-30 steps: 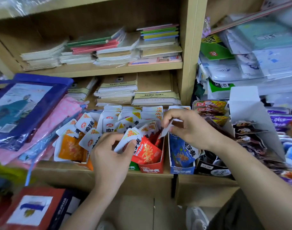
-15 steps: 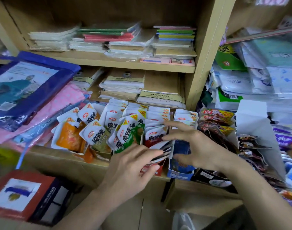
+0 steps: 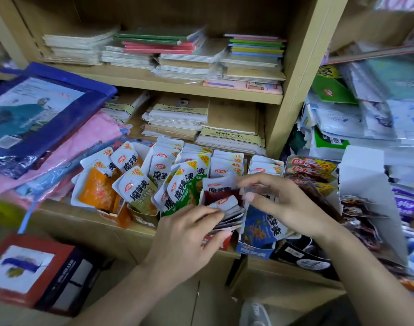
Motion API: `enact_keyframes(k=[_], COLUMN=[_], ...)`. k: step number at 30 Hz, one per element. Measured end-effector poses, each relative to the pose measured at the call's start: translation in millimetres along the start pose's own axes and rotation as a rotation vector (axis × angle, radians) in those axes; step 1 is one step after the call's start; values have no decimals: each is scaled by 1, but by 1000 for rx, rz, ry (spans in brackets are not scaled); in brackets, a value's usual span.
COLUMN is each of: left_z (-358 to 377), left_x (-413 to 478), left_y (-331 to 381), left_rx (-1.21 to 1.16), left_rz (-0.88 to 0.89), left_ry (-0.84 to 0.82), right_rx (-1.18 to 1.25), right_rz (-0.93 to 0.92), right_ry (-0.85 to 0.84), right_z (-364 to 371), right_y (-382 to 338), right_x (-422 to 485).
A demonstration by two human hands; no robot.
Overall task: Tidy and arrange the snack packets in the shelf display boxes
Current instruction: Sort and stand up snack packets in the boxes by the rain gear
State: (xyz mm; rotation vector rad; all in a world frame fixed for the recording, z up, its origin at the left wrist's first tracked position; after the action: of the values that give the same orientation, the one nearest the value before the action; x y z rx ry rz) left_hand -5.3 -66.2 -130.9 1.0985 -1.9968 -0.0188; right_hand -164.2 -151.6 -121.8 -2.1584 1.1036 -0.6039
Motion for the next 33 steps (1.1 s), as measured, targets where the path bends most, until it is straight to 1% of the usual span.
enact_keyframes(k=[3, 5, 7, 10, 14, 16, 18, 19, 20, 22, 23, 25, 27, 30, 33], left_z=[-6, -9, -11, -8, 12, 16, 14, 12, 11, 9, 8, 7, 9, 17, 16], left_x=[1, 1, 2, 8, 13, 15, 16, 17, 17, 17, 17, 18, 19, 19, 16], left_y=[3, 4, 2, -1, -8, -13, -14, -14, -14, -14, -14, -16, -20, -22, -25], left_rx=[0, 17, 32, 31, -22, -51, -58, -59, -58, -41, -25, -3, 11, -5, -52], left_rz=[30, 33, -3, -53, -129, -154, -153, -150, -143, -123, -115, -131, -168, -179, -207], left_ry=[26, 39, 40, 13, -195, -231, -211, -189, -168, -138, -124, -114, -163, -242, -233], right_rx=[-249, -312, -348, -312, -260, -225, -202, -216, -245, -324, -320, -254, -207, -145, -127], right_rz=[-6, 2, -31, -47, -28, -47, -57, -55, -51, -51, -60, -82, -102, -94, -74], right_ry=[-23, -45, -58, -51, -51, 41, 192, 215, 184, 70, 44, 45, 29, 0, 35], right_z=[12, 17, 18, 13, 11, 4, -6, -8, -6, 5, 8, 6, 7, 9, 7], right_y=[6, 8, 6, 4, 7, 2, -1, -2, -2, 0, 0, -3, -6, -3, 1], right_x=[8, 10, 11, 10, 9, 10, 10, 11, 14, 18, 18, 16, 14, 13, 14])
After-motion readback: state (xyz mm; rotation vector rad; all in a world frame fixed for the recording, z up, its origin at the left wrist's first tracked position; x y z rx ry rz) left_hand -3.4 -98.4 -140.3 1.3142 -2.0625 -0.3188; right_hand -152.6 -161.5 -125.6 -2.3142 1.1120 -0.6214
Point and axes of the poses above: each hand's wrist, its own x-axis towards the middle knuckle, its own z-axis out of the palm, y = z × x, the point moved 9 cm from there along x, towards the middle knuckle, and after that the axes turned 11 degrees about -x, right-handed, at the moved point
